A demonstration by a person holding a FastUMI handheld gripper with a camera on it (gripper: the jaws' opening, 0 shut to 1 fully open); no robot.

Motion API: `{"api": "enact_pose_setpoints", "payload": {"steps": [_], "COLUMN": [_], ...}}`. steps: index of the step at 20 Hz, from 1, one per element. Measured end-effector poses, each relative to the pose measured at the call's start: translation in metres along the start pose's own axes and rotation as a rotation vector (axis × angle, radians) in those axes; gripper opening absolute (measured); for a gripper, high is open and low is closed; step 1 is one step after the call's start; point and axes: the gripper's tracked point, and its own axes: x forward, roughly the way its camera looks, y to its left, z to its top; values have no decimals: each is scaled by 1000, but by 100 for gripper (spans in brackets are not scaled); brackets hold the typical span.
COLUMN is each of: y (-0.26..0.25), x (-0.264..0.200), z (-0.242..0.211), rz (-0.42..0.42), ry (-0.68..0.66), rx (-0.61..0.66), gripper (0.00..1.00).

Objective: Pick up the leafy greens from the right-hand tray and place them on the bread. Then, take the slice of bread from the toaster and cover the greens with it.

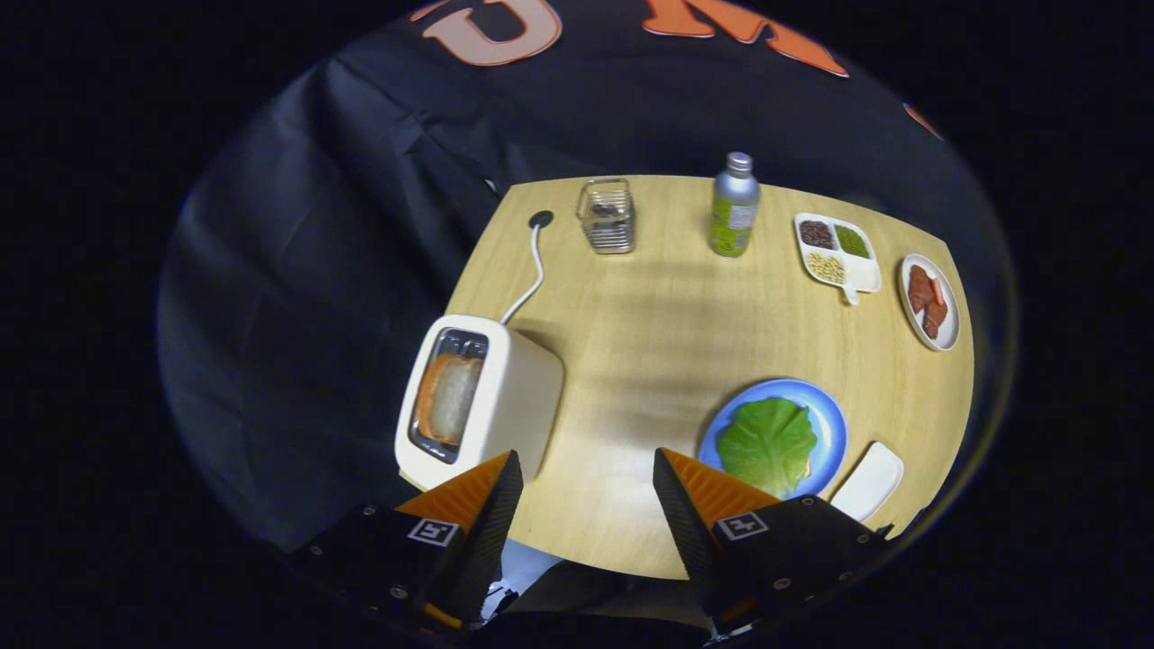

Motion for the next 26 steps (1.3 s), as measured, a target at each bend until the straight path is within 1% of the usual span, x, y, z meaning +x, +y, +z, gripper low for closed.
{"api": "enact_pose_setpoints", "payload": {"steps": [2,6,11,15,16,17,18,21,25,26], "y": [36,82,108,110,108,106,105,95,88,88], "x": [5,28,67,95,100,102,106,111,112,110], "z": [8,23,21,15,16,18,19,23,21,20], "rz": [39,44,-5,-60,-78,-89,-90,-118,-130,-113], "ry": [27,56,133,192,197,200,202,195,197,194], "rx": [-6,-40,-50,-35,-30,-19,-2,-6,-32,-33], "gripper": [88,88,88,81,76,73,68,59,32,25]}}
